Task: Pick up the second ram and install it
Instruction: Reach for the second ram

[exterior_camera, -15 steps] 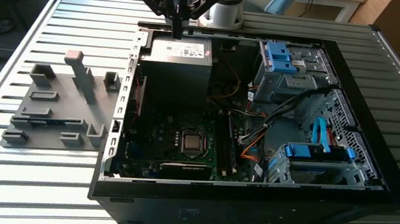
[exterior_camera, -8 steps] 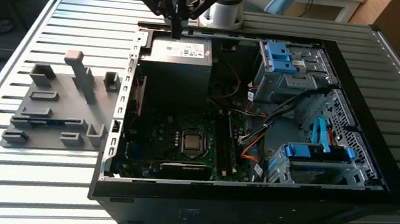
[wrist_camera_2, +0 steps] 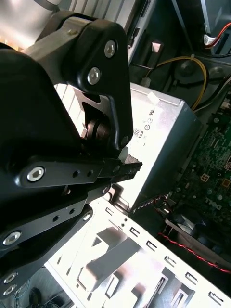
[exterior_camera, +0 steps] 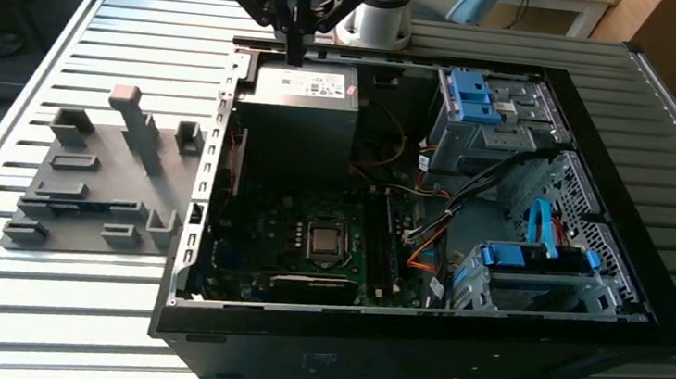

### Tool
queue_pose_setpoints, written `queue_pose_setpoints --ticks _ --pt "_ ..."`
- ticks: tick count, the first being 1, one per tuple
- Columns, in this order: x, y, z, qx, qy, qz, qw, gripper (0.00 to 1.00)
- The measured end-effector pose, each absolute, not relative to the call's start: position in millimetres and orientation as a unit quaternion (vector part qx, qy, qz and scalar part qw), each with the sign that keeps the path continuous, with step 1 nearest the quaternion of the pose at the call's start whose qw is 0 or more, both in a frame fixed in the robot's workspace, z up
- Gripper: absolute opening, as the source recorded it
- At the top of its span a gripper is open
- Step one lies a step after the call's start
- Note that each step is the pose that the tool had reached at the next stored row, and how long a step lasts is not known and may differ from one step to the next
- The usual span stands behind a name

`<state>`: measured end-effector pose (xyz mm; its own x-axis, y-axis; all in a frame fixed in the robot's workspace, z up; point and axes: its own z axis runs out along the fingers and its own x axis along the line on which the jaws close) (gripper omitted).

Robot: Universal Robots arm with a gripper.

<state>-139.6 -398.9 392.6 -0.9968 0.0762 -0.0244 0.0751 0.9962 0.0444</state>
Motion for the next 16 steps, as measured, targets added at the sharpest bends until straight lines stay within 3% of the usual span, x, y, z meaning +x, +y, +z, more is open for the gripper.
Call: queue_pose_setpoints --ticks 16 --pt "-143.7 -398.9 392.3 0.038 0.999 0.022 0.013 0.11"
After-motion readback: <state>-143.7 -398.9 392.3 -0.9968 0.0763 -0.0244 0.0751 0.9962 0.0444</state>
